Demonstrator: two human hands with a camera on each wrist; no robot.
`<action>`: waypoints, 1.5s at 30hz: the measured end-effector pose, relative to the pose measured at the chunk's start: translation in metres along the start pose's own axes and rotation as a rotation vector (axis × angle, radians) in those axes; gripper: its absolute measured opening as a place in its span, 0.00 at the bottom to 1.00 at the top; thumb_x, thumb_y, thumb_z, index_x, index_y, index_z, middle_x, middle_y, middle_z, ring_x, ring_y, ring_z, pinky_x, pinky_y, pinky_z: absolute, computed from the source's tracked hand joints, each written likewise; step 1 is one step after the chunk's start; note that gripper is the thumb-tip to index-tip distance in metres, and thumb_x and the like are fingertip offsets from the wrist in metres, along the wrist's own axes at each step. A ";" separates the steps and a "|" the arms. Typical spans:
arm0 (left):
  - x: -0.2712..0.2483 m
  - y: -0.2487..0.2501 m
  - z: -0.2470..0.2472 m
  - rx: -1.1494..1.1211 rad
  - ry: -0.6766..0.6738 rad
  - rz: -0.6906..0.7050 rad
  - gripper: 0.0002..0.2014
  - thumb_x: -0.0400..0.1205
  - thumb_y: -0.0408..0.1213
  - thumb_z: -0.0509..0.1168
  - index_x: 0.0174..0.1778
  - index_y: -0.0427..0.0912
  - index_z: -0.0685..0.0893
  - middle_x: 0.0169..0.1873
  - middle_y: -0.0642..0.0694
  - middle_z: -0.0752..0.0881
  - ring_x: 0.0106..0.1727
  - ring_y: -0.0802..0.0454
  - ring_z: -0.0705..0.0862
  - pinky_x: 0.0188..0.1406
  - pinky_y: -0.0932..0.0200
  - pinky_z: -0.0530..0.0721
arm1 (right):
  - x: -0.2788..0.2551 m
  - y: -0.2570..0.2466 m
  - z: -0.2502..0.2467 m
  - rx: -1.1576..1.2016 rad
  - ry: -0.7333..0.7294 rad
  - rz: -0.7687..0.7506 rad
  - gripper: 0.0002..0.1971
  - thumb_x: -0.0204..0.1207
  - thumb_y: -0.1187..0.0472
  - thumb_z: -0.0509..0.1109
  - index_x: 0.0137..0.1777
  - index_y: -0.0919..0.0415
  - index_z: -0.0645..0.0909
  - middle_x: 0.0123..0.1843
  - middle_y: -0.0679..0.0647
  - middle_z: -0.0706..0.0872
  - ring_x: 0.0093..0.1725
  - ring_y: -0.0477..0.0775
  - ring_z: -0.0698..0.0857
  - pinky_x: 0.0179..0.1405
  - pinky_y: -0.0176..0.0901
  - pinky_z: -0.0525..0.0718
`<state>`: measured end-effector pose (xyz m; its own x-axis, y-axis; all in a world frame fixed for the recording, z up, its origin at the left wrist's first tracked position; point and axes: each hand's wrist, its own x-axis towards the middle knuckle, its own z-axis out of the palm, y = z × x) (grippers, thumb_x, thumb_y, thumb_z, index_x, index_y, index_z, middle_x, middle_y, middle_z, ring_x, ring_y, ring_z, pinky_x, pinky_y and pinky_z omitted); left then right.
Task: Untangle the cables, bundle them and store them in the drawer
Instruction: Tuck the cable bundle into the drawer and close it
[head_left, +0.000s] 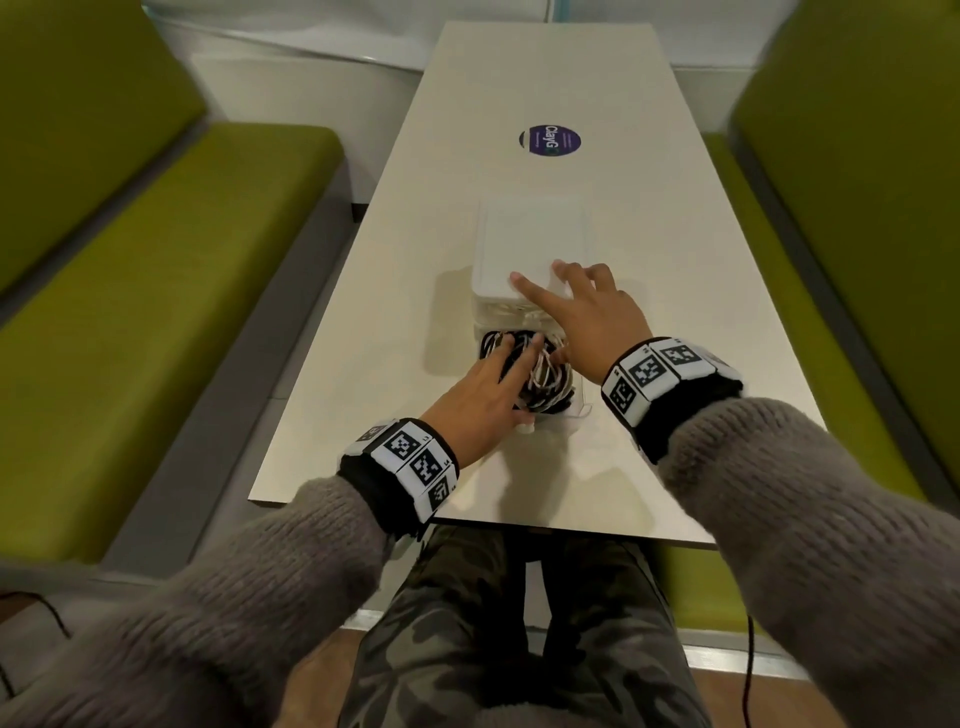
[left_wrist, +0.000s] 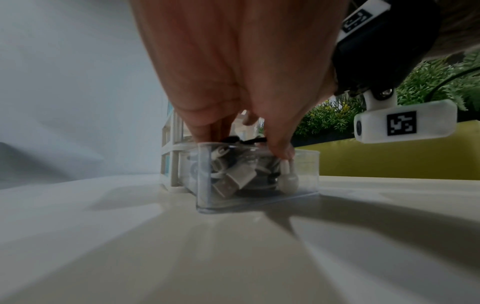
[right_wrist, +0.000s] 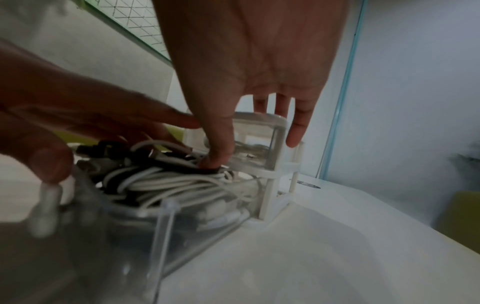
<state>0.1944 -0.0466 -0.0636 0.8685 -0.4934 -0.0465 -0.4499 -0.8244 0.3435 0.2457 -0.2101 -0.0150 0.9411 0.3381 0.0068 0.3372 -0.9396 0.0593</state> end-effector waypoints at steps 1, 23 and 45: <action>0.000 0.000 0.000 0.025 0.019 0.044 0.38 0.82 0.40 0.64 0.82 0.40 0.47 0.79 0.27 0.54 0.77 0.33 0.63 0.75 0.45 0.65 | 0.000 -0.001 0.001 0.000 0.014 -0.001 0.45 0.75 0.57 0.73 0.83 0.38 0.46 0.82 0.59 0.57 0.76 0.64 0.61 0.61 0.54 0.76; 0.022 -0.008 -0.009 0.218 0.028 0.127 0.26 0.73 0.48 0.53 0.56 0.36 0.86 0.47 0.35 0.88 0.48 0.31 0.85 0.43 0.44 0.86 | 0.011 -0.007 0.004 0.176 0.095 0.041 0.36 0.71 0.53 0.77 0.78 0.48 0.66 0.73 0.61 0.66 0.73 0.64 0.64 0.65 0.57 0.76; 0.014 0.004 -0.010 0.125 0.157 -0.128 0.26 0.80 0.48 0.65 0.70 0.38 0.74 0.74 0.42 0.69 0.73 0.41 0.68 0.74 0.48 0.62 | -0.001 0.003 0.005 0.017 0.043 -0.007 0.46 0.74 0.63 0.72 0.83 0.39 0.47 0.81 0.59 0.57 0.77 0.64 0.60 0.65 0.56 0.71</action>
<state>0.2068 -0.0537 -0.0536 0.9373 -0.3418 0.0679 -0.3482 -0.9102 0.2245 0.2464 -0.2136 -0.0201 0.9368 0.3462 0.0493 0.3444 -0.9379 0.0429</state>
